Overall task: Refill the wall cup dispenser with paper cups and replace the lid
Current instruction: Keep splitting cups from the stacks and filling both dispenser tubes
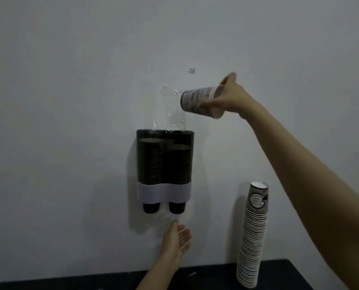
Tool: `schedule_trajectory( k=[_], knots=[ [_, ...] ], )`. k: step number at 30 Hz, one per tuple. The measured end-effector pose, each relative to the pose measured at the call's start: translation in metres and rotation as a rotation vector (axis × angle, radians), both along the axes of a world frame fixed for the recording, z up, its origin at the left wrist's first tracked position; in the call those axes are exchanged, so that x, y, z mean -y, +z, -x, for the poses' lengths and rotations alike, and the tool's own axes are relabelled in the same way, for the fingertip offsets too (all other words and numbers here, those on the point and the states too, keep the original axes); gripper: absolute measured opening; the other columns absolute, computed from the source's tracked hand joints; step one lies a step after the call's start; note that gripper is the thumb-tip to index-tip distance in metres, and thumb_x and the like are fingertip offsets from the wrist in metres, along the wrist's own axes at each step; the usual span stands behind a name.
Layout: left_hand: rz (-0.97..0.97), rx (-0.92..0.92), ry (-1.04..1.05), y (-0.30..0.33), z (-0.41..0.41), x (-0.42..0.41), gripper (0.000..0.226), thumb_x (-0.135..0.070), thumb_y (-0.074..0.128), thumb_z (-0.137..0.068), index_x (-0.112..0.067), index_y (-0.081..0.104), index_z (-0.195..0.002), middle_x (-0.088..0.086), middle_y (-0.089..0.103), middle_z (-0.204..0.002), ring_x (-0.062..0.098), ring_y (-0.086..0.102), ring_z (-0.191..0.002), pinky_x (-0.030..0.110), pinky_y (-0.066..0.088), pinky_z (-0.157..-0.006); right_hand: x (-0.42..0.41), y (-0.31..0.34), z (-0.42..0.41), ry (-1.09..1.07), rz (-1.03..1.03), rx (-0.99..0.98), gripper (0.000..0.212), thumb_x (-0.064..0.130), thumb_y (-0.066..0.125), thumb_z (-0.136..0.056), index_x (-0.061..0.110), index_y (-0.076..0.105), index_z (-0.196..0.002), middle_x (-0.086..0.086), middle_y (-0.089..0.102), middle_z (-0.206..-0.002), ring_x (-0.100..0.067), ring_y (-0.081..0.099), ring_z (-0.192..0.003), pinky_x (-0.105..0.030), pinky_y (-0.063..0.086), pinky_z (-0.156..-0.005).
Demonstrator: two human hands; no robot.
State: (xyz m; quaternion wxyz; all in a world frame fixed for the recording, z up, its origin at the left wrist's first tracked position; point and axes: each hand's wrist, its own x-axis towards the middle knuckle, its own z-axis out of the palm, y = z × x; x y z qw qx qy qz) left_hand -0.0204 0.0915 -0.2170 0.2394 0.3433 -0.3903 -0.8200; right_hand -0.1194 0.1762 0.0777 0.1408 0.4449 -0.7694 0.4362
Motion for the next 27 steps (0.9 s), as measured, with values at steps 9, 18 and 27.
schedule_trajectory(
  k=[9, 18, 27],
  knots=[
    [0.007, 0.077, 0.017, -0.013, 0.008, 0.020, 0.038, -0.032, 0.040, -0.095, -0.006, 0.053, -0.072, 0.009, 0.057, -0.076, 0.024, 0.051, -0.072, 0.032, 0.039, -0.068, 0.097, -0.010, 0.011, -0.094, -0.363, -0.387, 0.061, 0.046, 0.061, -0.081, 0.012, 0.047, -0.130, -0.015, 0.053, -0.133, -0.034, 0.043, -0.126, -0.036, 0.029, -0.103],
    [0.010, 0.105, 0.027, -0.031, 0.011, 0.037, 0.037, -0.031, 0.038, -0.096, -0.007, 0.052, -0.071, 0.007, 0.056, -0.076, 0.021, 0.050, -0.069, 0.026, 0.035, -0.058, 0.117, -0.063, 0.024, 0.058, -0.458, -0.049, 0.072, 0.059, 0.022, -0.092, 0.000, 0.062, -0.098, -0.025, 0.056, -0.124, -0.035, 0.048, -0.121, -0.035, 0.034, -0.100],
    [0.187, 0.204, 0.013, -0.044, 0.010, 0.046, 0.032, -0.023, 0.039, -0.095, -0.011, 0.049, -0.067, 0.007, 0.052, -0.073, 0.018, 0.049, -0.067, 0.025, 0.037, -0.062, 0.066, -0.200, 0.025, -0.070, 0.870, 0.310, 0.030, 0.022, 0.046, -0.081, 0.005, 0.054, -0.105, -0.005, 0.053, -0.097, -0.022, 0.049, -0.099, -0.015, 0.039, -0.083]
  ],
)
